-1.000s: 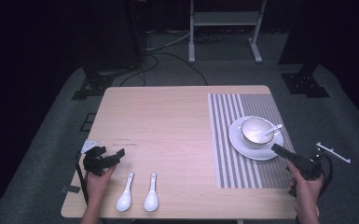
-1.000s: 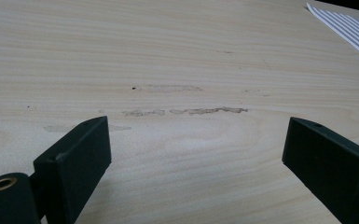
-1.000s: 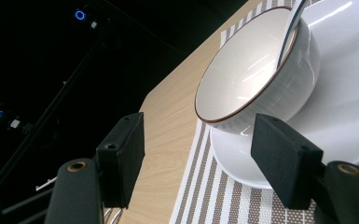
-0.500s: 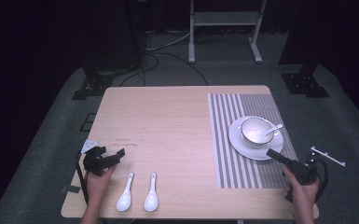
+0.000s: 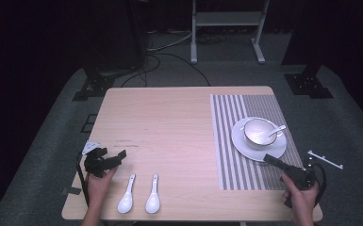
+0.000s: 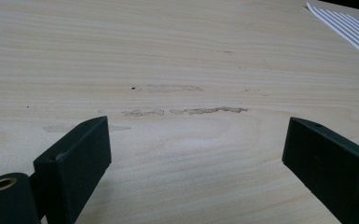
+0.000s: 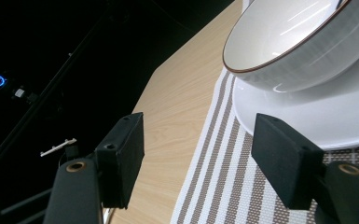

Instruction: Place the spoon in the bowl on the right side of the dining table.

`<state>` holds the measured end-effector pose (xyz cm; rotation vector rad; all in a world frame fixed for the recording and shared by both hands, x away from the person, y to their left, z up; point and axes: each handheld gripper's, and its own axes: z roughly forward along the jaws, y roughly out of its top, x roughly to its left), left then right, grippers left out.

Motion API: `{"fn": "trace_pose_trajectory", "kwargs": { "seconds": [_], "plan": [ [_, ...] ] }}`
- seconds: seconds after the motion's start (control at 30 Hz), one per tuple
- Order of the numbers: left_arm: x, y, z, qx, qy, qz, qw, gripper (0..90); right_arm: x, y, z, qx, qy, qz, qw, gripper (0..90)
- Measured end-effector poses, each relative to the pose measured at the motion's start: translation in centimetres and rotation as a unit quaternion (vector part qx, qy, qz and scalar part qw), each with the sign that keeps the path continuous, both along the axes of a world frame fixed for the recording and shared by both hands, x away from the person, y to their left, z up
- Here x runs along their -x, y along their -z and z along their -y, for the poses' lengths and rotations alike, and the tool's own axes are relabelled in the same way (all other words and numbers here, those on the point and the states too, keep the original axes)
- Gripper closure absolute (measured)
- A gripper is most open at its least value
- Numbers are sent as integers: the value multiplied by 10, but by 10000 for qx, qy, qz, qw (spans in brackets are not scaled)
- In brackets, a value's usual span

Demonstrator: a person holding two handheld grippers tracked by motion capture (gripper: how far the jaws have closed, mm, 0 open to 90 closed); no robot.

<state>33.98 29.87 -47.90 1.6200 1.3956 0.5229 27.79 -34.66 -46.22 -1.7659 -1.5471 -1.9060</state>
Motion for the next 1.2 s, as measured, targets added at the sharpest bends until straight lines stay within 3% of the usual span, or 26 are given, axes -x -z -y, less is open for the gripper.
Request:
{"fn": "trace_pose_trajectory", "kwargs": {
  "seconds": [0.4, 1.2],
  "plan": [
    [0, 0, 0, 4, 4, 3, 10000, 66, 9, 0, -11, 21, -179, 73, 9998, 335],
    [0, 0, 0, 2, 6, 12, 10000, 66, 28, 20, -27, 23, -426, -27, 9991, 333]
  ]
}}
